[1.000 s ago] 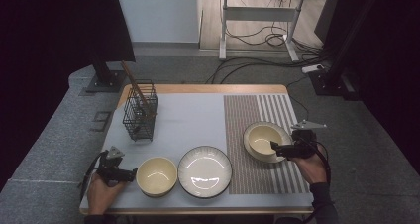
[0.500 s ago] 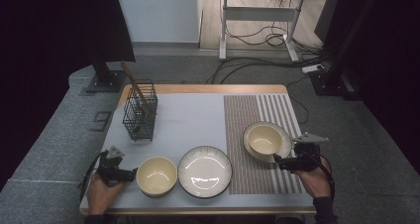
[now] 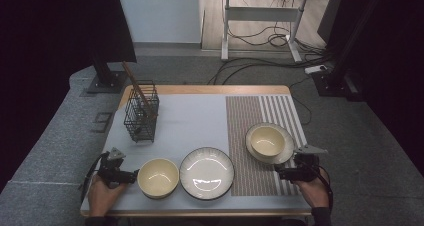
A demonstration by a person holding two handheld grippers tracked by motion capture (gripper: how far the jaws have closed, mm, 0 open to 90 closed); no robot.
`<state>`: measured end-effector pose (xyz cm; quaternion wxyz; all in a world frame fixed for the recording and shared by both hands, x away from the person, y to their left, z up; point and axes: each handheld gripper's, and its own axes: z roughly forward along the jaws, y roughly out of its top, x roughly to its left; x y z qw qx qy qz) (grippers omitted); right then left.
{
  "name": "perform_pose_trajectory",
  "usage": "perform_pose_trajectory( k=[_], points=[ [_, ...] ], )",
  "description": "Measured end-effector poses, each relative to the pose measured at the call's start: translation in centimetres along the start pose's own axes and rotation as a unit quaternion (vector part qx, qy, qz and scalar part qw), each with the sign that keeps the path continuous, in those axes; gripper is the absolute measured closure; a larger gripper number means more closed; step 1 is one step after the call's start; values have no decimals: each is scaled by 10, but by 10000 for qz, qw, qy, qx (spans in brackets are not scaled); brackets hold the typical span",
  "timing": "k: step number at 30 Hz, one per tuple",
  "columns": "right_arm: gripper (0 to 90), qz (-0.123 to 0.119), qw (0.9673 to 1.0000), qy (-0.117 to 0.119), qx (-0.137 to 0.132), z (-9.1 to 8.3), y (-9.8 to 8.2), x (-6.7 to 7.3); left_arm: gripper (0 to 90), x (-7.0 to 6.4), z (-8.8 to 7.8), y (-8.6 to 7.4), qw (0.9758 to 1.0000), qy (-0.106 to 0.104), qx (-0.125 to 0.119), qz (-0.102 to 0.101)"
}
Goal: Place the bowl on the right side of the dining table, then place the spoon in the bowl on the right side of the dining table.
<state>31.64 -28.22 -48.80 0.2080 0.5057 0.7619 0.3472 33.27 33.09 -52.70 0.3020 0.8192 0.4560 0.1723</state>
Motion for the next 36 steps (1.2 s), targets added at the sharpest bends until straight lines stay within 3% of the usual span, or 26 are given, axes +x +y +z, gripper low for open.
perform_pose_trajectory(
  k=[7, 13, 15, 36],
  points=[
    [0, 65, 9996, -217, 163, 13, -20, -2, 0, 0, 0, 0, 10000, 1, -4, -1],
    [0, 132, 9994, -178, 249, 26, -34, -2, 0, 0, 0, 0, 10000, 0, 1, 0],
    [0, 10, 9995, -245, 191, 29, -37, -1, 0, 0, 0, 0, 10000, 0, 1, 0],
    [0, -6, 9996, -256, 139, 29, -39, 0, 0, 0, 0, 0, 10000, -2, 4, -3]
  ],
)
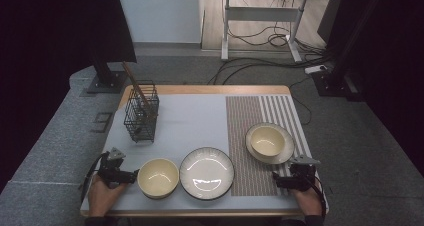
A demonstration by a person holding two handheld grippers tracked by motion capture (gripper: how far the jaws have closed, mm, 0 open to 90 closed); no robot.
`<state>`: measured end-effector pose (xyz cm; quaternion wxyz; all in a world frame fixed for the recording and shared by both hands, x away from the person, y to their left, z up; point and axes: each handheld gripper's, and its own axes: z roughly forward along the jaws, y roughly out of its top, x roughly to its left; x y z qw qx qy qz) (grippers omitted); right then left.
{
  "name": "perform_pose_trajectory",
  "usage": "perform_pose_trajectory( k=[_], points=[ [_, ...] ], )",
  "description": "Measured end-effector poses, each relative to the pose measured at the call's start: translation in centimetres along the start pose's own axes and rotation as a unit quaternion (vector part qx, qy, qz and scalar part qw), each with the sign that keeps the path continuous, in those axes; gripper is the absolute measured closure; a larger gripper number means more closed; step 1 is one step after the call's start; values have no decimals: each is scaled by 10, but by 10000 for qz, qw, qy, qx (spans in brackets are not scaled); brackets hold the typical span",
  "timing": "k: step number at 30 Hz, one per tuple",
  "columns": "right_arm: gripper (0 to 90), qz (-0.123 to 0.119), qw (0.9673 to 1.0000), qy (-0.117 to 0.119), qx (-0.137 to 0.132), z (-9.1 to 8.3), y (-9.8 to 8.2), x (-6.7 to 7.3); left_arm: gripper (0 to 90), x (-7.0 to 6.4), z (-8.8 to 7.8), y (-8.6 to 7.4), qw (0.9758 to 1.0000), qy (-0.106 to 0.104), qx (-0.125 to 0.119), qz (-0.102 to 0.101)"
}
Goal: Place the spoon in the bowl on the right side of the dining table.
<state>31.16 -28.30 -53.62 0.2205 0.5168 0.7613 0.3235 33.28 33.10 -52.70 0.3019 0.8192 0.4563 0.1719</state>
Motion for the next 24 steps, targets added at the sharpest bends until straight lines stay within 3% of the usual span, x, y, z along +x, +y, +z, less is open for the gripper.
perform_pose_trajectory(
  k=[24],
  points=[
    [0, 64, 9999, 90, 86, -5, 3, 1, 0, 0, 0, 0, 10000, -1, -2, -1]
  ],
)
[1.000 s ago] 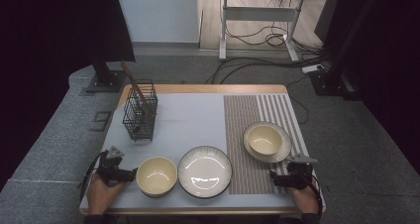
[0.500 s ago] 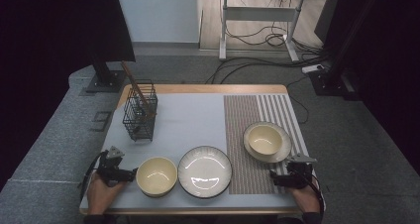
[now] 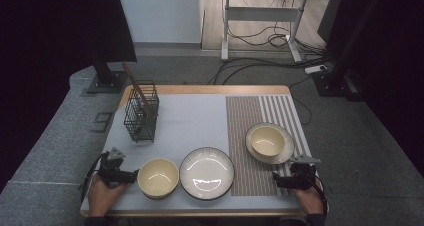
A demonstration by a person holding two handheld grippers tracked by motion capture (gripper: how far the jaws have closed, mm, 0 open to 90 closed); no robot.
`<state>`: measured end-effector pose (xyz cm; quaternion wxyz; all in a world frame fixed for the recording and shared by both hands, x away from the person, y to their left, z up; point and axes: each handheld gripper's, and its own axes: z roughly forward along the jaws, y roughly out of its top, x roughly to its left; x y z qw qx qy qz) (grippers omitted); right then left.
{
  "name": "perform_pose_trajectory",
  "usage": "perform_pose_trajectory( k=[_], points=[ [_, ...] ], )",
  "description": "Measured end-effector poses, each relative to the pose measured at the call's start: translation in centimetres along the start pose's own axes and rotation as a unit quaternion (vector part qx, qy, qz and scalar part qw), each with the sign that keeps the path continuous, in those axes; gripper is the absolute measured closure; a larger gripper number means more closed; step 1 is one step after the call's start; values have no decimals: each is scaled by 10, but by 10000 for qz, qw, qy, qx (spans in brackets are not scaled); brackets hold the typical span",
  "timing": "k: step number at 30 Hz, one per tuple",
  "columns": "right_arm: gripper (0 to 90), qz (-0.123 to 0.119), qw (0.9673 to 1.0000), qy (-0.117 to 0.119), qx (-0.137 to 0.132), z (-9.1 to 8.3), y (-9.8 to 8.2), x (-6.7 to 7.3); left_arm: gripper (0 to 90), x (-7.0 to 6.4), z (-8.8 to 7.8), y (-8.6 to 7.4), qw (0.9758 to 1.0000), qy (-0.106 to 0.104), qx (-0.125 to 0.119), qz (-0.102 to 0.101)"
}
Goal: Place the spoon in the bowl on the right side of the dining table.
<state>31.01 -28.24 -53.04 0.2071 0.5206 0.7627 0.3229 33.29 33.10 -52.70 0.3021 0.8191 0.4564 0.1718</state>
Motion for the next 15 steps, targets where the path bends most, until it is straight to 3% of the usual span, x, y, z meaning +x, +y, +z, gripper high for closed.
perform_pose_trajectory(
  k=[15],
  points=[
    [0, -173, 9998, 72, -63, -21, 1, 6, 0, 0, 0, 0, 10000, 1, 0, 4]
  ],
)
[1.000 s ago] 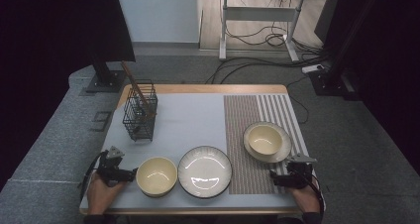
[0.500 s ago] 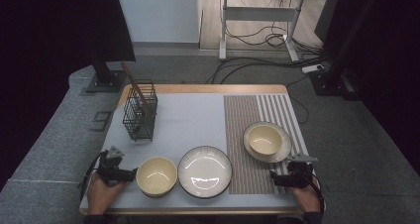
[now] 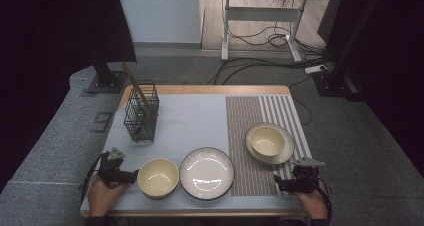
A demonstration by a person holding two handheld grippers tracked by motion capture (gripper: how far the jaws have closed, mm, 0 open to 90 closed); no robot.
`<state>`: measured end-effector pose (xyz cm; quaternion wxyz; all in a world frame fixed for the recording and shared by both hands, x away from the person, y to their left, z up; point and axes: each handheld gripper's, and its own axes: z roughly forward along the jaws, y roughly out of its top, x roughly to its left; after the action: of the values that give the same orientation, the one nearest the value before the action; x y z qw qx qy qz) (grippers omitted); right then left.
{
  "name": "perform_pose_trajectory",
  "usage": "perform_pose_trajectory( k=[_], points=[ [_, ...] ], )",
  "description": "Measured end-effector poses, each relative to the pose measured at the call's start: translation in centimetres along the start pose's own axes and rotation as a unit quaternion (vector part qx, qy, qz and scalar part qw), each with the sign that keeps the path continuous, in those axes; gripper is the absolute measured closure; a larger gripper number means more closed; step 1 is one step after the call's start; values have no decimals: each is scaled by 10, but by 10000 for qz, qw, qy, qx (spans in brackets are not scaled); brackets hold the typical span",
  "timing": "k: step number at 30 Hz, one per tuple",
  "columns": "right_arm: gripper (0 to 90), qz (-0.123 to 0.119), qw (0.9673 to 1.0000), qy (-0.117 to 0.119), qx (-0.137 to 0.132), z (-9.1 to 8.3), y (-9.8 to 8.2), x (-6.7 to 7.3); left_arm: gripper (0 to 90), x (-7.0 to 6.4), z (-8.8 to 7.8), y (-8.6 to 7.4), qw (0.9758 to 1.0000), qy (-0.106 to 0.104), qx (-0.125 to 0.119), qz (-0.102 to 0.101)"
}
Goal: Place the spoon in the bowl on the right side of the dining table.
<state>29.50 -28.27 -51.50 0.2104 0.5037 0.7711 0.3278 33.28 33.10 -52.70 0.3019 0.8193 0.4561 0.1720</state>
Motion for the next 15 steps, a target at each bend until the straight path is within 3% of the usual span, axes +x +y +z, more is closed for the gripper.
perform_pose_trajectory(
  k=[15],
  points=[
    [0, -148, 9992, 218, -314, -20, 15, 9, 0, 0, 0, 0, 10000, 2, -1, 0]
  ],
)
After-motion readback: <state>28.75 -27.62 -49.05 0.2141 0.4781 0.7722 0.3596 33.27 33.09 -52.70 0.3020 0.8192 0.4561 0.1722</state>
